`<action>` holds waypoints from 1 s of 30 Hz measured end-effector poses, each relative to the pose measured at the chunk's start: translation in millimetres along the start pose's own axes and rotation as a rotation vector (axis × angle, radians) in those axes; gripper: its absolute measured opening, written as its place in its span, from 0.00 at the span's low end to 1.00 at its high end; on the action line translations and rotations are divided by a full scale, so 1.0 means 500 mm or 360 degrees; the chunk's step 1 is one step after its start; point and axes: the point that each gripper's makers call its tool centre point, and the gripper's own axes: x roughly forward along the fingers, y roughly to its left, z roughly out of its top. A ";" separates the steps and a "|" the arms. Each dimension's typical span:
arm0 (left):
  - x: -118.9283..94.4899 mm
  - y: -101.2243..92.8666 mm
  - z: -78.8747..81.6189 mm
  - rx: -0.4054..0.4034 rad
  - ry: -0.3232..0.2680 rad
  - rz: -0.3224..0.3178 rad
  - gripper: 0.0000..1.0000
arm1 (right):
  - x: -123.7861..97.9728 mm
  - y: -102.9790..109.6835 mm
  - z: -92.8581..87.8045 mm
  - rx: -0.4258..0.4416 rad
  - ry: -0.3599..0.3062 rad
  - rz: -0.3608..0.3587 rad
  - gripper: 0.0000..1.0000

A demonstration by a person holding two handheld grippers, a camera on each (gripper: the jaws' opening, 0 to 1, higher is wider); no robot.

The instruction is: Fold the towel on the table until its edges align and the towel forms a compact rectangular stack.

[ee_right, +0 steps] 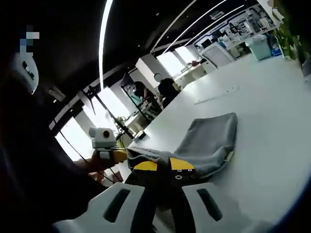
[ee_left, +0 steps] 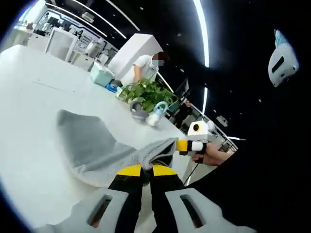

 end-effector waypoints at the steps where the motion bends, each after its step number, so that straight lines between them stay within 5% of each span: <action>1: -0.001 -0.003 0.002 0.0004 -0.0004 -0.0008 0.05 | -0.001 0.003 0.003 0.0000 -0.0008 0.0007 0.02; 7: -0.003 -0.034 0.029 -0.0005 -0.0094 -0.0107 0.05 | -0.009 0.025 0.036 -0.0064 -0.0078 0.0062 0.02; 21: -0.015 -0.063 0.097 0.0047 -0.0263 -0.0130 0.05 | -0.006 0.060 0.100 -0.0173 -0.0148 0.0136 0.02; 30: -0.018 -0.070 0.129 0.0086 -0.0276 -0.0141 0.05 | -0.004 0.067 0.125 -0.0188 -0.0186 0.0168 0.02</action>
